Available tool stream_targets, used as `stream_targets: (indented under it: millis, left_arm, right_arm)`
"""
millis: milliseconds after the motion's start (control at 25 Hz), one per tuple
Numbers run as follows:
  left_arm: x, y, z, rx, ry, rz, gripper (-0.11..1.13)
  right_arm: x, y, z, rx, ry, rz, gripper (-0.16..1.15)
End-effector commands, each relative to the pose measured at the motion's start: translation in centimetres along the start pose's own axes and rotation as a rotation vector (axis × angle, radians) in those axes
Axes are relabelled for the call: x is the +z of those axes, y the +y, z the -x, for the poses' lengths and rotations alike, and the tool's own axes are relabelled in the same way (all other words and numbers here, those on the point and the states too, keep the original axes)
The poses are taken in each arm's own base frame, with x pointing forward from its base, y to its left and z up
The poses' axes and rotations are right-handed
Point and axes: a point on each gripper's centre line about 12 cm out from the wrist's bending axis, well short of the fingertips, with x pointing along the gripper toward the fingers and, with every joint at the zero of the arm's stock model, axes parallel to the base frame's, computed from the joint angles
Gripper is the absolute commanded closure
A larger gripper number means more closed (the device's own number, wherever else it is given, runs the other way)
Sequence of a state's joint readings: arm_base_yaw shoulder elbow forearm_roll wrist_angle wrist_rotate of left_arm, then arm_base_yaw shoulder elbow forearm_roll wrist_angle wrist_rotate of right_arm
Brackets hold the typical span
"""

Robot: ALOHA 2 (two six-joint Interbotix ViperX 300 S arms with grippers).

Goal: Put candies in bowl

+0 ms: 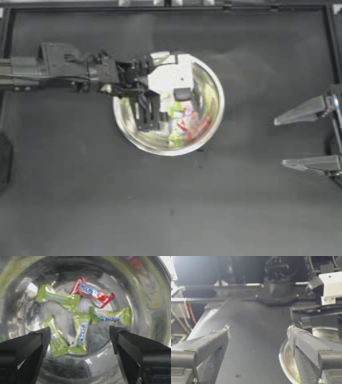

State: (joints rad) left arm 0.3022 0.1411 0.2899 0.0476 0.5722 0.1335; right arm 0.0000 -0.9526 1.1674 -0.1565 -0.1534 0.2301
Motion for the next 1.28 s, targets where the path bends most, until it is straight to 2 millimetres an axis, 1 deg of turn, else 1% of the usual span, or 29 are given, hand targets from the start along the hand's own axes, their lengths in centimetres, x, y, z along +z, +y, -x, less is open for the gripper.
stream_targets:
  millis: [40,200,400,640,760,880,1040,1280]
  left_arm:
    - [2.1,0.3,5.2,0.022,-0.147,0.002,0.03]
    - [2.5,-0.6,8.7,0.021,-0.254,-0.014,0.05]
    - [2.2,-2.4,12.6,-0.014,-0.369,-0.016,0.06]
    - [0.7,-5.2,18.3,-0.076,-0.576,-0.027,0.06]
    - [-0.6,-6.2,20.3,-0.108,-0.669,-0.024,0.06]
    - [-2.0,-6.9,21.6,-0.134,-0.728,-0.016,0.06]
    - [-4.0,-7.6,22.4,-0.160,-0.781,-0.013,0.06]
    - [-7.0,-8.0,22.5,-0.174,-0.826,-0.021,0.06]
  right_arm:
    - [0.4,0.1,-0.1,0.003,-0.012,-0.001,-0.01]
    - [0.4,0.1,-0.1,0.003,-0.012,-0.001,-0.01]
    - [0.5,-0.1,-0.2,-0.004,-0.016,-0.002,-0.01]
    - [0.5,-0.4,-0.1,-0.018,-0.015,-0.001,-0.01]
    - [0.6,-0.4,-0.1,-0.022,-0.019,-0.001,-0.01]
    - [0.7,-0.6,-0.1,-0.029,-0.021,-0.001,-0.01]
    - [0.8,-0.7,-0.1,-0.034,-0.021,-0.002,-0.01]
    - [1.0,-0.8,-0.2,-0.043,-0.023,-0.002,-0.01]
